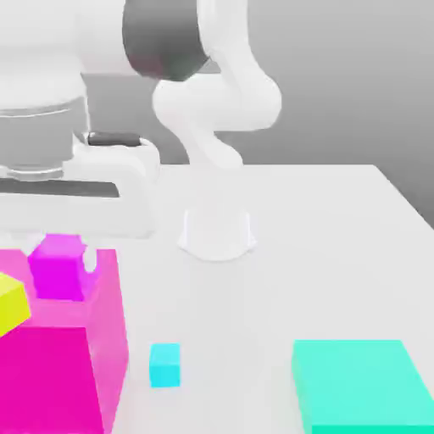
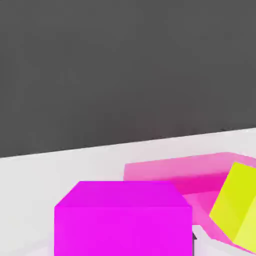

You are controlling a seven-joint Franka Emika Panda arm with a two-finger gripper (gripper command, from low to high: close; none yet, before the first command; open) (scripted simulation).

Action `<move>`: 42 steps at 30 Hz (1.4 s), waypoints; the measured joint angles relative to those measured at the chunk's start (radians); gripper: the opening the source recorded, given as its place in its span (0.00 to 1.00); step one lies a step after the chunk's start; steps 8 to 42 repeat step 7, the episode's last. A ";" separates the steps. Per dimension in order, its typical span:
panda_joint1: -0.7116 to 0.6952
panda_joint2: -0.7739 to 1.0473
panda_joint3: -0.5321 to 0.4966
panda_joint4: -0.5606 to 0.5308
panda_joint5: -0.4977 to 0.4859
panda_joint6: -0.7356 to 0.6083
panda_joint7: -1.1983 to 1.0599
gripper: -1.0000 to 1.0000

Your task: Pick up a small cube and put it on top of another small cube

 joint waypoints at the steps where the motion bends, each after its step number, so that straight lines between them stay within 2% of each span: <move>1: -0.029 0.010 -0.002 0.002 0.003 0.008 0.006 0.00; 3: -0.018 0.039 0.007 -0.030 0.013 0.068 0.005 0.00; 4: -0.020 0.053 0.009 -0.049 0.017 0.100 0.003 1.00; 42: -0.020 0.053 0.009 -0.049 0.017 0.100 0.003 1.00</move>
